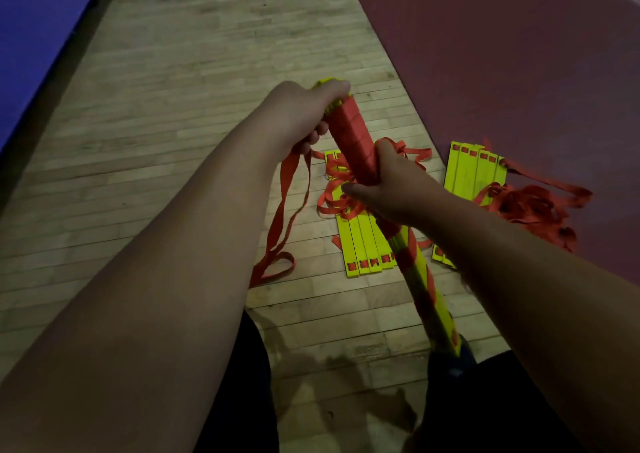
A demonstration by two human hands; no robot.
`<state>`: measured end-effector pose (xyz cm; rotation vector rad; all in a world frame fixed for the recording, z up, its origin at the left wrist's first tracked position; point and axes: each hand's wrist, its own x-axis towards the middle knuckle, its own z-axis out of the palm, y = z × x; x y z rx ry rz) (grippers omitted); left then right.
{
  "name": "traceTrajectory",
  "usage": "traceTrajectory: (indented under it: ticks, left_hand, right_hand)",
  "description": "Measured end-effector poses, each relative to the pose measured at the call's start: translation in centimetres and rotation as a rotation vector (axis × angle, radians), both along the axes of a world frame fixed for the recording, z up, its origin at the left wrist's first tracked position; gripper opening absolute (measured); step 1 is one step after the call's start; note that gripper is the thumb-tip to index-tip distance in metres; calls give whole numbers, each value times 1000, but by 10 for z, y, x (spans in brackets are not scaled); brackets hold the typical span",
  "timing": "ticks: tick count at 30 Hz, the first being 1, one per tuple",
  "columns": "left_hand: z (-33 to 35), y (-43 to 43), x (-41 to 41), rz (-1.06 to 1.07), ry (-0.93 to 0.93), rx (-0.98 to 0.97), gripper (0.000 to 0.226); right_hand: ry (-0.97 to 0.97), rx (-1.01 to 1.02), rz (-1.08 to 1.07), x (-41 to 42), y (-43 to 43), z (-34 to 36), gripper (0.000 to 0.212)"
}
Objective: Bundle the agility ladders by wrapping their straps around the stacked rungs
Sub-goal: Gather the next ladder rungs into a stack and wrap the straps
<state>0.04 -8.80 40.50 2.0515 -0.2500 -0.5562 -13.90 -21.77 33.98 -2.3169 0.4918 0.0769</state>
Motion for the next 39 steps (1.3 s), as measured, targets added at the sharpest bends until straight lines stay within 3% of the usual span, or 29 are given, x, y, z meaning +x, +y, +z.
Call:
traceTrajectory:
  ticks: [4, 8, 10, 15, 19, 24, 29, 34, 39]
  left_hand:
    - [12, 7, 2, -146, 11, -187, 41]
    - [13, 9, 0, -189, 62, -329, 45]
    - [13, 11, -1, -207, 78, -353, 46]
    - [10, 17, 6, -287, -27, -256, 45]
    - [7, 20, 9, -289, -79, -165, 46]
    - [4, 11, 6, -254, -25, -115, 32]
    - [6, 8, 5, -227, 70, -121, 45]
    - [2, 1, -2, -89, -50, 102, 78]
    - [-1, -7, -8, 50, -139, 216, 70]
  right_hand:
    - [3, 439, 47, -7, -10, 16, 57]
    - [24, 963, 85, -9, -9, 14, 61]
    - [79, 1099, 149, -9, -10, 16, 59]
    - [57, 977, 133, -8, -15, 18, 26]
    - [26, 687, -40, -4, -20, 9, 45]
    - [-34, 318, -109, 2, -17, -8, 31]
    - [0, 182, -128, 4, -11, -14, 53]
    - [18, 163, -91, 3, -2, -16, 54]
    - [19, 23, -71, 5, 6, -11, 57]
